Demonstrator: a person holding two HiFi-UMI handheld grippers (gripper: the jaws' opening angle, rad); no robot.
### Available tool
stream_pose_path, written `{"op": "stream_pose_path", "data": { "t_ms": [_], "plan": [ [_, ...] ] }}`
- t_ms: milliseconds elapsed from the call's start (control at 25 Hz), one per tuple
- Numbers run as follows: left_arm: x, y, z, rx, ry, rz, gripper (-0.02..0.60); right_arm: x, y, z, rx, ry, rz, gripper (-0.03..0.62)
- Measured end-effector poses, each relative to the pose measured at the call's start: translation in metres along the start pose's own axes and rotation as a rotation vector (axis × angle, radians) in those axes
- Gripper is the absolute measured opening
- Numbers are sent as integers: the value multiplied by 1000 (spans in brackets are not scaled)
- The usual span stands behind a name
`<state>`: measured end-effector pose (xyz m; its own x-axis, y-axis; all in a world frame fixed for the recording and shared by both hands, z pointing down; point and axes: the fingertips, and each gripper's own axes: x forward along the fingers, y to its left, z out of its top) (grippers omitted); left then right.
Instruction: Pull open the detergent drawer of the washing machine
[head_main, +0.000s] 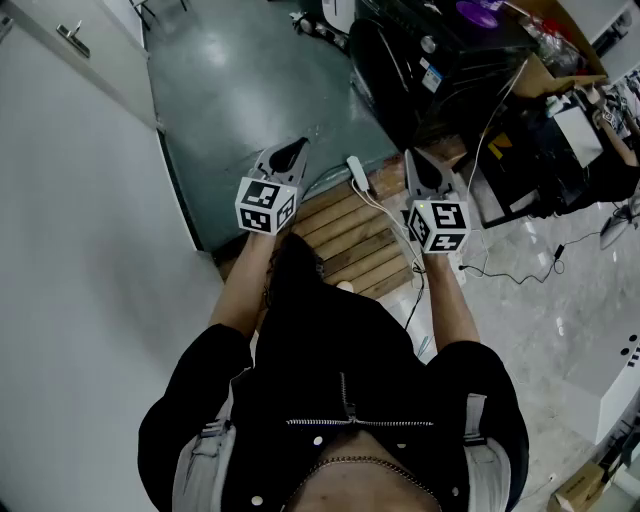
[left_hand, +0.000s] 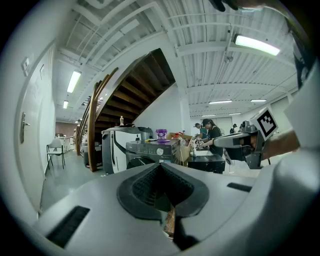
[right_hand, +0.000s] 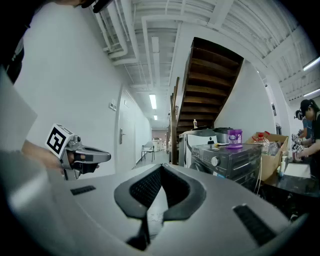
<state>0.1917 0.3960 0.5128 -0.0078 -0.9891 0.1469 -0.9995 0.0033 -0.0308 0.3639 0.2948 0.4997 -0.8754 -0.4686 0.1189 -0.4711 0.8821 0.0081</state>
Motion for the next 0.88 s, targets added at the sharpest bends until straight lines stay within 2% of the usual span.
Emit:
{"op": "stream_pose_path", "data": {
  "t_ms": [320, 480, 640, 880],
  "plan": [
    [-17, 7, -4, -7, -36, 3, 15, -2, 13, -5, -26, -24, 22, 6],
    [-27, 15, -20, 3, -4, 42, 15, 0, 10, -20, -22, -28, -8, 6],
    [-27, 33, -21, -24, 1, 45, 15, 21, 13, -27, 32, 2, 7, 6],
    [-5, 70, -27, -48, 8, 26, 15, 62, 20, -31, 25, 34, -5, 6]
  ]
}}
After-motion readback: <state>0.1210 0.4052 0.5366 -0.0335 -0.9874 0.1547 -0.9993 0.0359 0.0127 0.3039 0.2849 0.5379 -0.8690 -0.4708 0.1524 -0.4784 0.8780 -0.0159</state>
